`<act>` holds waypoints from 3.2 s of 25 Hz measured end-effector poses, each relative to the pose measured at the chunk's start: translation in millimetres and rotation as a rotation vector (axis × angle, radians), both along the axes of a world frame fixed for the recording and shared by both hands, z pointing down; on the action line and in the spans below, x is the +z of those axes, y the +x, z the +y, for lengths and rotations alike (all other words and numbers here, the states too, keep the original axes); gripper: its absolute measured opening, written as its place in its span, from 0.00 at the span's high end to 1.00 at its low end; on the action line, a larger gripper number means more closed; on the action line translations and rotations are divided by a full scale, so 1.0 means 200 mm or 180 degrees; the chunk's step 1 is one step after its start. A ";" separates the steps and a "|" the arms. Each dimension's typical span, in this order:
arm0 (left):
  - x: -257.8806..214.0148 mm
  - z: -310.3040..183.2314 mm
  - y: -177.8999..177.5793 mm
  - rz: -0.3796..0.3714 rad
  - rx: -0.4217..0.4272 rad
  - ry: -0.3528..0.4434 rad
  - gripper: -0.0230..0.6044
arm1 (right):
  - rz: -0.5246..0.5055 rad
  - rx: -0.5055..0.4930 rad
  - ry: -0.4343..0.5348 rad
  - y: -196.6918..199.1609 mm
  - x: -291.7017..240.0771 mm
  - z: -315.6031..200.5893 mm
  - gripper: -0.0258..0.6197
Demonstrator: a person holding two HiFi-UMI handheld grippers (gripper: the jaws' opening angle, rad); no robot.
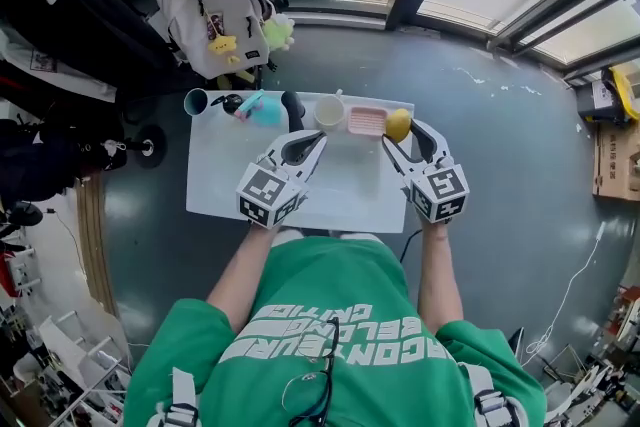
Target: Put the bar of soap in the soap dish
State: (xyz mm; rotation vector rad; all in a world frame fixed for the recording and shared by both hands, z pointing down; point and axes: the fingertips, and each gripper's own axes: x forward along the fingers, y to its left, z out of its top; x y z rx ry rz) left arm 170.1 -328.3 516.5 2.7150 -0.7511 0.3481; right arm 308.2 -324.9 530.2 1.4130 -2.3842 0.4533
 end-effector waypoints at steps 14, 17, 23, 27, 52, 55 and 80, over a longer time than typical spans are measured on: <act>0.15 0.04 0.13 -0.0130 -0.0136 -0.0019 0.95 | 0.0380 -0.0668 -0.0275 0.03 0.35 -0.09 0.58; 0.19 0.05 0.15 -0.0163 -0.0147 -0.0008 0.95 | 0.0431 -0.0785 -0.0372 0.03 0.47 -0.11 0.58; 0.24 0.06 0.14 -0.0203 -0.0223 -0.0009 0.95 | 0.0570 -0.0995 -0.0580 0.02 0.69 -0.16 0.58; 0.27 0.06 0.12 -0.0227 -0.0251 -0.0040 0.95 | 0.0742 -0.1123 -0.0739 0.01 0.84 -0.18 0.58; 0.57 0.13 0.17 -0.0297 -0.0334 -0.0338 0.95 | 0.1149 -0.1448 -0.1229 0.00 1.29 -0.23 0.58; 0.57 0.13 0.16 -0.0285 -0.0368 -0.0344 0.95 | 0.1129 -0.1456 -0.1206 0.00 1.29 -0.23 0.58; 0.59 0.16 0.16 -0.0300 -0.0266 -0.0355 0.95 | 0.1014 -0.1087 -0.1283 0.11 1.33 -0.20 0.58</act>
